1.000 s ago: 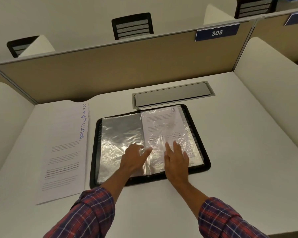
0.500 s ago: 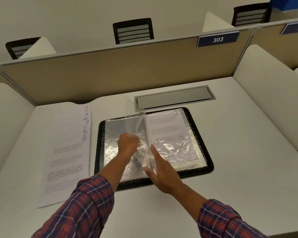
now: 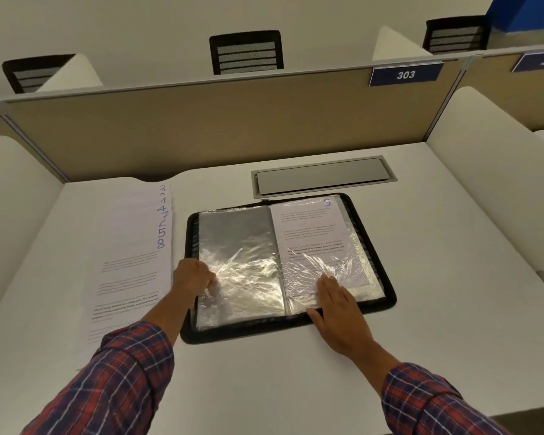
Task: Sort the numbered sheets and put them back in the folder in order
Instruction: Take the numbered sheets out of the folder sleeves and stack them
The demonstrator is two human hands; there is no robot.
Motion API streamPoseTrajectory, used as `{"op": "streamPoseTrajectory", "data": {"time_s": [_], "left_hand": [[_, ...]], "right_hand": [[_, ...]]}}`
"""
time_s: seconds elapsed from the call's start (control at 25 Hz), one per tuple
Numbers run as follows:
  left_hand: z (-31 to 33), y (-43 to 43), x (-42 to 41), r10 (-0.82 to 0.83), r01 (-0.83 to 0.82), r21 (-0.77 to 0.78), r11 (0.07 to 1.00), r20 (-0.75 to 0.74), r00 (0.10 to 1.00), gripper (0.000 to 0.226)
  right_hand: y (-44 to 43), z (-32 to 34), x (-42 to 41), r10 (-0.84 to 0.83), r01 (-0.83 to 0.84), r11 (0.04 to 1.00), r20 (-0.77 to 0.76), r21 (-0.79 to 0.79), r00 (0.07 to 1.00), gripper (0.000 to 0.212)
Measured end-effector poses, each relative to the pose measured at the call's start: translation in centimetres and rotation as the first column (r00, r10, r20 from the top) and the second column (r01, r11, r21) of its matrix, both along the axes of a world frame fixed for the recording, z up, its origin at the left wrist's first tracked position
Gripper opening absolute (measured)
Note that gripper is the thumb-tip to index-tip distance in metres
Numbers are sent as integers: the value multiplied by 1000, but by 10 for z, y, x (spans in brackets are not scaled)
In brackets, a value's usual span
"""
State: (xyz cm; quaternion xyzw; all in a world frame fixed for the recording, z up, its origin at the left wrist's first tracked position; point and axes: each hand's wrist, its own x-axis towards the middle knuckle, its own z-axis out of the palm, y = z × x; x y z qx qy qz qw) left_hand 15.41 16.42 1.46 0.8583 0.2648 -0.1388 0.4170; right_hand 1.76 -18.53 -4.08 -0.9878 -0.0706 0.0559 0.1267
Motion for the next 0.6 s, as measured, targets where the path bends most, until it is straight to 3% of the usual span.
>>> {"op": "streamPoseTrajectory", "data": {"time_s": [0.16, 0.28, 0.4, 0.6], "left_hand": [[-1, 2, -22, -209, 169, 332, 928, 86, 974, 37], [-4, -18, -30, -483, 278, 638, 718, 170, 859, 56], [-14, -55, -34, -694, 416, 632, 654, 282, 662, 43], [-18, -127, -60, -865, 636, 586, 502, 365, 346, 31]], "right_hand": [[-8, 2, -10, -4, 2, 998, -24, -60, 1000, 87], [-12, 1, -23, -41, 41, 996, -8, -84, 999, 85], [-15, -4, -36, -84, 86, 988, 23, -126, 996, 79], [-16, -8, -51, -172, 172, 980, 12, -99, 985, 80]]}}
